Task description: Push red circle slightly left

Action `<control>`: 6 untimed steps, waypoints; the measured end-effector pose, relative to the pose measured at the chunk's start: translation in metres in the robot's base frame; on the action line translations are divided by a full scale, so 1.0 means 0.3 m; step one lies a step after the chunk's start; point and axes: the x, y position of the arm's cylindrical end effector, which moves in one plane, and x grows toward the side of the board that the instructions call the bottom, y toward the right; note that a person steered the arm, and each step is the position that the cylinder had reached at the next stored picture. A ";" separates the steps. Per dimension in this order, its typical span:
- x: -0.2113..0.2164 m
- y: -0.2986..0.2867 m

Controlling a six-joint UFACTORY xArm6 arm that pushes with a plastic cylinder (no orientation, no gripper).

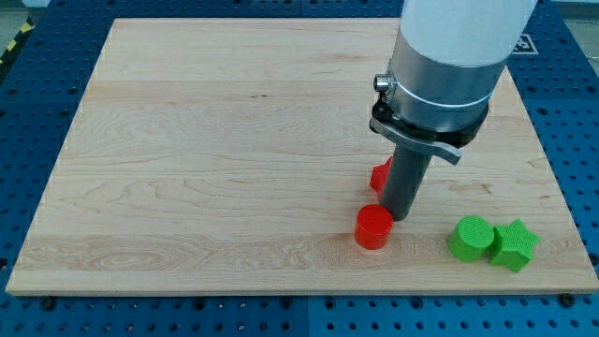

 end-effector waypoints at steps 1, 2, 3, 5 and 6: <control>0.000 0.000; 0.014 0.025; 0.058 0.076; 0.102 -0.057; 0.098 -0.241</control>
